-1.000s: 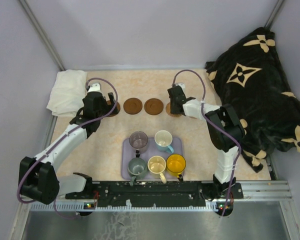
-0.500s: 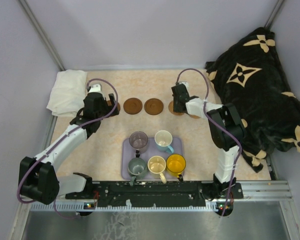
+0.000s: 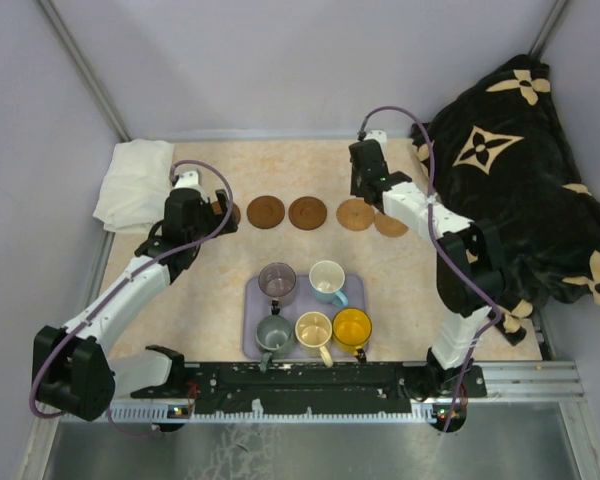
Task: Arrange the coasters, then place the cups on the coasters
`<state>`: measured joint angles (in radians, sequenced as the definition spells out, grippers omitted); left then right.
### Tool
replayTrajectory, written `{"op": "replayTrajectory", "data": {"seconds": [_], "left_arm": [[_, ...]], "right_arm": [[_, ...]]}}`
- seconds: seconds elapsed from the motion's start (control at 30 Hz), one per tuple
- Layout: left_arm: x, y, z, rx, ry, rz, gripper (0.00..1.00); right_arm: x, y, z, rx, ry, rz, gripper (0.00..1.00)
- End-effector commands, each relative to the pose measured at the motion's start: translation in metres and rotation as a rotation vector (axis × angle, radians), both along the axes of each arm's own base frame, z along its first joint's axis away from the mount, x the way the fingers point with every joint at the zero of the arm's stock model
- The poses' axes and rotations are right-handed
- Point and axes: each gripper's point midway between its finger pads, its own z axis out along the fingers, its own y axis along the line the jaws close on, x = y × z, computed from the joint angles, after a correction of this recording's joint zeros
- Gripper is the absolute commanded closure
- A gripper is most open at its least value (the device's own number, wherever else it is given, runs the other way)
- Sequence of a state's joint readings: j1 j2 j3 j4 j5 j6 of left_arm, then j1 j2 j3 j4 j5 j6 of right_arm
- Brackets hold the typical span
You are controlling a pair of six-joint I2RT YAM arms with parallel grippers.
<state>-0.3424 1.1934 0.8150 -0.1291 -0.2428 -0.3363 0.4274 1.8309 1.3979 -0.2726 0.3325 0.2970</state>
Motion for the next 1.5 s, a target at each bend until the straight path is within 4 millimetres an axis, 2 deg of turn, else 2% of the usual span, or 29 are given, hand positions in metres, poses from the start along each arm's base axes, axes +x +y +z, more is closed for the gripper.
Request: {"op": "replayTrajectory", "data": {"seconds": [0.0, 0.2, 0.27, 0.33, 0.57, 0.67, 0.7, 0.97, 1.23, 1.47], "left_arm": [[-0.005, -0.004, 0.008, -0.023, -0.026, -0.022, 0.0], [-0.01, -0.005, 0.005, -0.036, -0.016, -0.031, 0.0], [-0.011, -0.005, 0.004, -0.038, -0.014, -0.031, 0.0], [-0.012, -0.005, 0.002, -0.041, -0.009, -0.032, 0.0], [-0.013, -0.008, -0.004, -0.052, 0.011, -0.039, 0.0], [-0.013, -0.008, -0.007, -0.049, 0.017, -0.035, 0.0], [-0.013, -0.008, -0.008, -0.048, 0.02, -0.034, 0.0], [-0.01, -0.01, -0.015, -0.048, 0.041, -0.035, 0.0], [-0.008, -0.008, -0.018, -0.036, 0.048, -0.03, 0.0], [-0.007, -0.006, -0.019, -0.025, 0.051, -0.022, 0.0]], "right_arm": [[-0.009, -0.039, 0.03, -0.039, -0.034, -0.133, 0.71], [-0.037, -0.084, 0.002, -0.023, 0.041, -0.223, 0.71], [-0.045, -0.094, 0.005, -0.015, 0.038, -0.237, 0.72], [-0.051, -0.099, -0.002, -0.018, 0.052, -0.241, 0.73], [-0.059, -0.099, -0.031, -0.029, 0.109, -0.229, 0.77], [-0.058, -0.097, -0.034, -0.02, 0.109, -0.221, 0.77], [-0.058, -0.097, -0.047, -0.03, 0.135, -0.22, 0.77], [-0.051, -0.092, -0.072, -0.033, 0.188, -0.205, 0.78], [-0.046, -0.093, -0.089, -0.035, 0.223, -0.21, 0.78], [-0.044, -0.103, -0.104, -0.043, 0.253, -0.243, 0.78]]}}
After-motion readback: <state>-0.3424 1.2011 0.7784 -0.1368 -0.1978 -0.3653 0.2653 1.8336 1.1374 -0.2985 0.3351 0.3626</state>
